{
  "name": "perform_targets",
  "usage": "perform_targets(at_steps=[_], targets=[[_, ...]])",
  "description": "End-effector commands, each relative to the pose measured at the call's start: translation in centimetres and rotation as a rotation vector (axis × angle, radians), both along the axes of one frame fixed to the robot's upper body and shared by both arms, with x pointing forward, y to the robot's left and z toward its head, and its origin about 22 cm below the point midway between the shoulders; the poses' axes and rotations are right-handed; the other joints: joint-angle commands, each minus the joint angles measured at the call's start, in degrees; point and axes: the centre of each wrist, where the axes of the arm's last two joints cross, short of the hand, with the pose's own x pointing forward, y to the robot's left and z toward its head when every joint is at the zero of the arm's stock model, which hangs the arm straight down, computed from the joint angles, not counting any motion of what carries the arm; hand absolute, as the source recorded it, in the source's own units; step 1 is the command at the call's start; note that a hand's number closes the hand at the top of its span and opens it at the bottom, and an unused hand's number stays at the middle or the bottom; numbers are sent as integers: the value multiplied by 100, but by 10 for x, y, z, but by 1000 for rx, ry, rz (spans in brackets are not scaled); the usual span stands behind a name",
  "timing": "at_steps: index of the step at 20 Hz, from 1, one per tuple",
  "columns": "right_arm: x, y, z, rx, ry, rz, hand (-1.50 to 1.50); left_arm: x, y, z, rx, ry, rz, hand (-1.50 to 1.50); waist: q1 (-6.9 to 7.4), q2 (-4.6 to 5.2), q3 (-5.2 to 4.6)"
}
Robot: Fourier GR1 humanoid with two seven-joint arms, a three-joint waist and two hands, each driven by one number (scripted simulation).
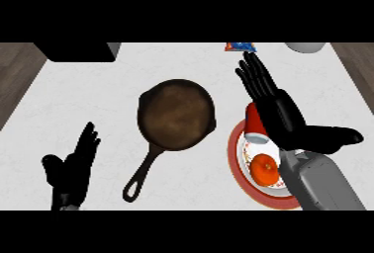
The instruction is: Pick the squash from the plate and place it in the pan
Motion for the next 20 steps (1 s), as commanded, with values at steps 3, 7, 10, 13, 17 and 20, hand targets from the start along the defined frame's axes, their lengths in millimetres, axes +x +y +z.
perform_targets(at_steps=[3,7,10,13,17,20], targets=[[6,-32,-28,47,146,69,-150,9,18,11,169,-65,-71,0,-73,302,-58],[18,-88,-8,-604,119,29,-150,8,33,17,264,-57,-144,0,-91,261,-136],[0,-146,-71,-204,558,-364,-150,4,39,11,290,-48,-147,0,-220,321,-65],[-13,-193,-63,-406,581,-310,-150,-3,54,14,290,-49,-171,0,-85,286,-65],[-11,-210,-32,-742,481,-142,-150,3,43,11,275,-57,-198,0,-72,300,-69],[-2,-218,-26,-792,455,-88,-150,-4,51,14,271,-57,-212,0,18,298,-62]])
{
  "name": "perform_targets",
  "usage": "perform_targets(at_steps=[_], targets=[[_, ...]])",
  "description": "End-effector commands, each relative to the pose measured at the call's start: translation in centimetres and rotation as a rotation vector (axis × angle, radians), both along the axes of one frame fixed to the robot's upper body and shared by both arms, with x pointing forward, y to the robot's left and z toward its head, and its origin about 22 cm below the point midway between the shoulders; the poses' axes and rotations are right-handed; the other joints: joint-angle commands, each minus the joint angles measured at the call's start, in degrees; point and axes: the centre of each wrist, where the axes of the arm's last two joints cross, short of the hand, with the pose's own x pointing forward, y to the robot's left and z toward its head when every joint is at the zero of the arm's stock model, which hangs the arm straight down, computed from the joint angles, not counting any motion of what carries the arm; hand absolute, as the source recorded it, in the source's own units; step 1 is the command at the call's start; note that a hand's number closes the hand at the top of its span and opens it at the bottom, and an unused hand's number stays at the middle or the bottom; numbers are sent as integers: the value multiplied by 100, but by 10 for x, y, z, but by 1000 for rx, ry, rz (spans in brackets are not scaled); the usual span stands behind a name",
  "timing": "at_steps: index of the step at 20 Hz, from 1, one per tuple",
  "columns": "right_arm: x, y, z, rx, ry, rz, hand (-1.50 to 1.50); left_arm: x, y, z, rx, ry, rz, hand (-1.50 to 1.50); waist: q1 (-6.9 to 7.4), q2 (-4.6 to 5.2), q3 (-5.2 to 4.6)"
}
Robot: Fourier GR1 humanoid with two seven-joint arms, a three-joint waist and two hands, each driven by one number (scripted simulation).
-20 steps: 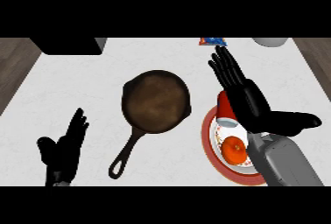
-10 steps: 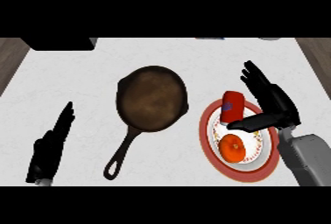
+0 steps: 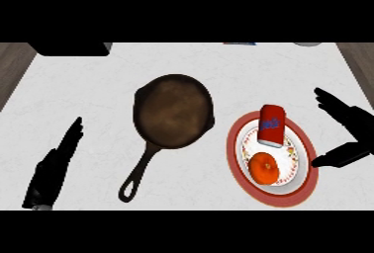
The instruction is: Pick the squash from the plate and place it in the pan
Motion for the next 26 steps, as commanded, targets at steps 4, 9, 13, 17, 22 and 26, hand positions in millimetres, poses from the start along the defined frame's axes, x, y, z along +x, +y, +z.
perform_targets(at_steps=[4,9,13,17,22,26], targets=[[25,-8,45,-167,87,260,-150,2,-9,1,4,-6,-21,0,72,7,1],[45,52,64,-187,134,449,-150,9,2,-3,8,-3,-15,0,30,-9,-9],[43,68,62,-269,172,453,-150,8,5,0,-11,14,-2,0,-5,-17,-3],[45,100,69,-318,256,475,-150,-4,11,-4,1,-2,-11,0,16,-25,-6],[56,124,74,-380,305,551,-150,-2,14,-13,-11,11,-13,0,18,-14,-4],[55,132,62,-519,372,607,-150,5,1,3,2,4,-3,0,28,-14,-1]])
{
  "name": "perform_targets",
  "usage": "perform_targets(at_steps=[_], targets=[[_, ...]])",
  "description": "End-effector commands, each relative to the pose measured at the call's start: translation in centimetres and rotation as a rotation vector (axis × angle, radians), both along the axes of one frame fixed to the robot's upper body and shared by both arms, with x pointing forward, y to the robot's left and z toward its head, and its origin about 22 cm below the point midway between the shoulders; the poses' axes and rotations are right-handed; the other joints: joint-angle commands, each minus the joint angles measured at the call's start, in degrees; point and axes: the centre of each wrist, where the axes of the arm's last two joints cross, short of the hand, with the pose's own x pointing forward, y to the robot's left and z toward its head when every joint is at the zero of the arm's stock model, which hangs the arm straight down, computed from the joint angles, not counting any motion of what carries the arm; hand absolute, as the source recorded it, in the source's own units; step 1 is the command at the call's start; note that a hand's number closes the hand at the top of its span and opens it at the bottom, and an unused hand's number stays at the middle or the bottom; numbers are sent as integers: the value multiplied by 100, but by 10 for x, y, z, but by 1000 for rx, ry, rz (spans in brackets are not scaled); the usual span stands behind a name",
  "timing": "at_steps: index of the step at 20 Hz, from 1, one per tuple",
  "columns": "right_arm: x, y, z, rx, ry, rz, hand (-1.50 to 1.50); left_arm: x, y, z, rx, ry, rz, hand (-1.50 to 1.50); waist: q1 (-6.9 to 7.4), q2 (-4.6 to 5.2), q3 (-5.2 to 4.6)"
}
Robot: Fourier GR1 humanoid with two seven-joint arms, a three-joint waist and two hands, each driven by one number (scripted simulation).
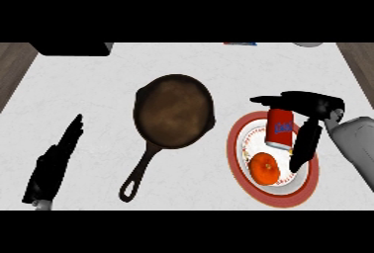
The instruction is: Pick the squash from the plate and place it in the pan
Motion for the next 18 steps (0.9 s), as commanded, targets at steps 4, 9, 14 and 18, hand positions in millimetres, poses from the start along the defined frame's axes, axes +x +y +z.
perform_targets(at_steps=[4,9,14,18], targets=[[1,44,-11,-172,61,88,-150,2,-2,11,9,-11,-15,0,10,1,2],[-10,43,-19,-218,100,109,-150,-4,3,3,7,0,1,0,-26,-5,1],[-1,64,-19,-231,106,123,-150,-6,-22,-4,-3,10,-5,0,-3,2,2],[-25,67,-22,-326,92,150,-150,1,1,-26,8,-6,19,0,-67,-5,-4]])
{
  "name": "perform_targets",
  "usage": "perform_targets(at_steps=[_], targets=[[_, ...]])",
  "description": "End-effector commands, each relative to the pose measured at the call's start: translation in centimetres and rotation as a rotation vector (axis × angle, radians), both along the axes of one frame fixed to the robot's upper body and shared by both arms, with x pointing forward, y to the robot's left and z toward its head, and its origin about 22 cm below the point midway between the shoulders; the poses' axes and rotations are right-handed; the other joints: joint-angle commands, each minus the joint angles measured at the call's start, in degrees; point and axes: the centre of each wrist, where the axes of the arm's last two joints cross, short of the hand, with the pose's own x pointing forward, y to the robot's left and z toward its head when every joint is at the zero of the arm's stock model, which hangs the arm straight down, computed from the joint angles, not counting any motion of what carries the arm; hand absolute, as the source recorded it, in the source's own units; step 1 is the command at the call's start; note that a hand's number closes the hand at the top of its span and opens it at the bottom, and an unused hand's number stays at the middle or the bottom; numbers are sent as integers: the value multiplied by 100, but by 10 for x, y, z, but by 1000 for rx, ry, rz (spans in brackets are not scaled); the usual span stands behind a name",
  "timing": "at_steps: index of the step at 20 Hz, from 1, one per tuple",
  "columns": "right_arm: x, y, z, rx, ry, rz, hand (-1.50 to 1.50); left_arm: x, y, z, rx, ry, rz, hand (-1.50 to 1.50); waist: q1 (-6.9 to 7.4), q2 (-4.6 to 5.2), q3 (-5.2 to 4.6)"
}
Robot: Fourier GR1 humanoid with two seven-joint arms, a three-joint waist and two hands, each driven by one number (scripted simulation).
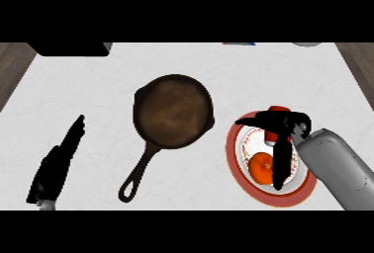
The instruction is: Pick the squash from the plate and place it in the pan
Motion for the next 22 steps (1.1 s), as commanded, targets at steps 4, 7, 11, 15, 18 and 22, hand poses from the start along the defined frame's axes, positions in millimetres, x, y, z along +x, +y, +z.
perform_targets(at_steps=[4,7,11,15,18,22], targets=[[-8,7,-4,-90,17,12,-150,1,-2,8,-2,-4,-2,0,2,0,0],[-10,-4,-16,-126,29,14,-150,-7,-11,5,4,-4,1,0,10,0,1],[-30,8,-43,-145,58,34,-150,-2,5,5,9,-1,11,0,-4,0,1],[-12,-12,-41,-134,65,30,-150,-11,-7,-7,-17,8,-1,0,25,9,2],[-22,-2,-45,-136,57,34,-150,1,2,2,2,-2,3,0,6,5,2],[-28,-8,-75,-156,43,30,-150,6,13,13,6,-12,-8,0,20,12,4]])
